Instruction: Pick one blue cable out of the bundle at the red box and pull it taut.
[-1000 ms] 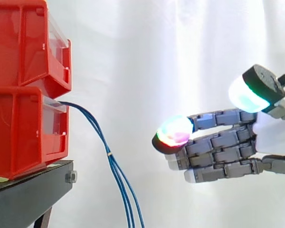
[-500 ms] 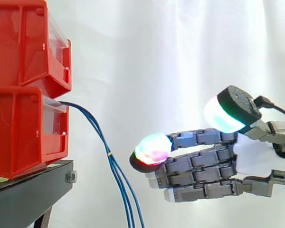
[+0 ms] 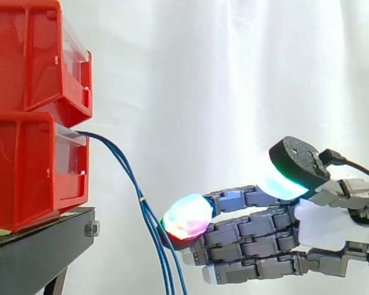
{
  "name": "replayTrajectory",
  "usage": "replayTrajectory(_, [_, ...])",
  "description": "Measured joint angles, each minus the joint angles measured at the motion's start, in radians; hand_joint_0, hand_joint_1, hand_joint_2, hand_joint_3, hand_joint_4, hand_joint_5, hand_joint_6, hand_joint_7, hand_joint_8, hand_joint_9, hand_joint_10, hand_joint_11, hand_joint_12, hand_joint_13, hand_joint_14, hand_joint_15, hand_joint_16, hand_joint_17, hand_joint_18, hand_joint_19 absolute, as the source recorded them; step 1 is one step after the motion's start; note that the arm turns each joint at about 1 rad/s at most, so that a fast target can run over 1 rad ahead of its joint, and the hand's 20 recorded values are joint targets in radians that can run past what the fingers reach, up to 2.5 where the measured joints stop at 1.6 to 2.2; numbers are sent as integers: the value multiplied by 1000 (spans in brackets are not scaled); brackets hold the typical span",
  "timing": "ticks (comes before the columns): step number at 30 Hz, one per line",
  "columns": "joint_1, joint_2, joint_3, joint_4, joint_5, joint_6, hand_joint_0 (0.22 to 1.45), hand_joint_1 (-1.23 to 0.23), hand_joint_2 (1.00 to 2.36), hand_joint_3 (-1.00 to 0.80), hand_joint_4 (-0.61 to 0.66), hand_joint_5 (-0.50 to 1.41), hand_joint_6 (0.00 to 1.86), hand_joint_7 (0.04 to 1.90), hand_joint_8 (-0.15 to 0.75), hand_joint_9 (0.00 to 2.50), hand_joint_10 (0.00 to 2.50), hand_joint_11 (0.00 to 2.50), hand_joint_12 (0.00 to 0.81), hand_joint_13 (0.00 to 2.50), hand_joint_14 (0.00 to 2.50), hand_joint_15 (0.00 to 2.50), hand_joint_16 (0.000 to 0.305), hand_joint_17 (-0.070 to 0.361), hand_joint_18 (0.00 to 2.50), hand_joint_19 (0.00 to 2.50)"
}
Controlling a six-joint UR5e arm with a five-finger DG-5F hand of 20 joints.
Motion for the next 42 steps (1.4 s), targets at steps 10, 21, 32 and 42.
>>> replayTrajectory(10, [17,-110,129,-7,-19,46,465,-758,1000,-500,296,-189,502,821,237,0,0,9,361,0,3,87,56,126,0,6])
replayTrajectory(21, [36,-128,195,-26,-30,48,540,-758,1000,-500,308,-171,502,882,227,0,1,0,340,0,0,78,51,115,0,3])
replayTrajectory(32, [43,-128,200,-27,-31,28,589,-784,1006,-410,257,-140,501,1135,223,8,0,10,331,0,3,77,49,110,0,0])
replayTrajectory(42, [45,-128,201,-25,-32,20,600,-765,1012,-252,196,-182,767,795,233,43,0,36,333,0,2,75,49,110,0,0])
